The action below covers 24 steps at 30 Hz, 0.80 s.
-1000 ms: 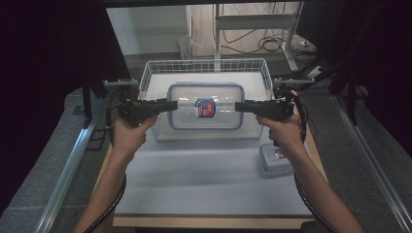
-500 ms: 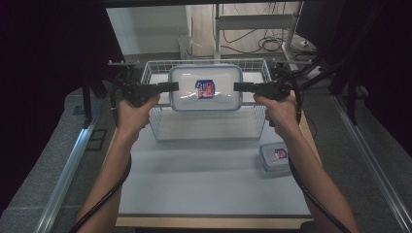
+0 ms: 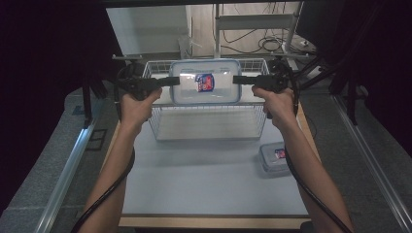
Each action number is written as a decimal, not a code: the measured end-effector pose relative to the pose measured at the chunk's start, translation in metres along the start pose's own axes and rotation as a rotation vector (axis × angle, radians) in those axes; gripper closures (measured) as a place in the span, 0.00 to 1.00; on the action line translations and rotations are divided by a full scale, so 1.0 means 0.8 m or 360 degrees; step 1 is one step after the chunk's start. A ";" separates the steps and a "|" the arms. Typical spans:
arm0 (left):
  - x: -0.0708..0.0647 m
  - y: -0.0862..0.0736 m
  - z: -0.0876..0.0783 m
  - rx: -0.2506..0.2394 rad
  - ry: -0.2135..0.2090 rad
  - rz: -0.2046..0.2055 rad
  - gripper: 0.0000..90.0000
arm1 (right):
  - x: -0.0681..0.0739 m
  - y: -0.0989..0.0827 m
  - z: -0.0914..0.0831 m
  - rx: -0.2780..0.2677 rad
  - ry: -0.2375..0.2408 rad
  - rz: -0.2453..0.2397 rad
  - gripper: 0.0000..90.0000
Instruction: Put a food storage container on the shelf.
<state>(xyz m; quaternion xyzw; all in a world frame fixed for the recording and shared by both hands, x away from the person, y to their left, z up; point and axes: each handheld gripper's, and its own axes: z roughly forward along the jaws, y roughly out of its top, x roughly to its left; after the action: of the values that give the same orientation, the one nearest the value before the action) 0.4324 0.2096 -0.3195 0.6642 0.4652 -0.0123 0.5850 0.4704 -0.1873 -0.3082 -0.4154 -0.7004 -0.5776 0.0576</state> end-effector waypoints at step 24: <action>0.005 0.014 0.019 -0.0018 0.0285 0.0093 0.47 | -0.009 0.009 0.022 -0.0075 -0.0227 -0.0093 0.58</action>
<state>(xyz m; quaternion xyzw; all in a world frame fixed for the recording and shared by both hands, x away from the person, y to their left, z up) 0.4497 0.2014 -0.3177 0.6726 0.4962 0.0667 0.5449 0.4870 -0.1761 -0.3122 -0.4361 -0.7007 -0.5643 -0.0192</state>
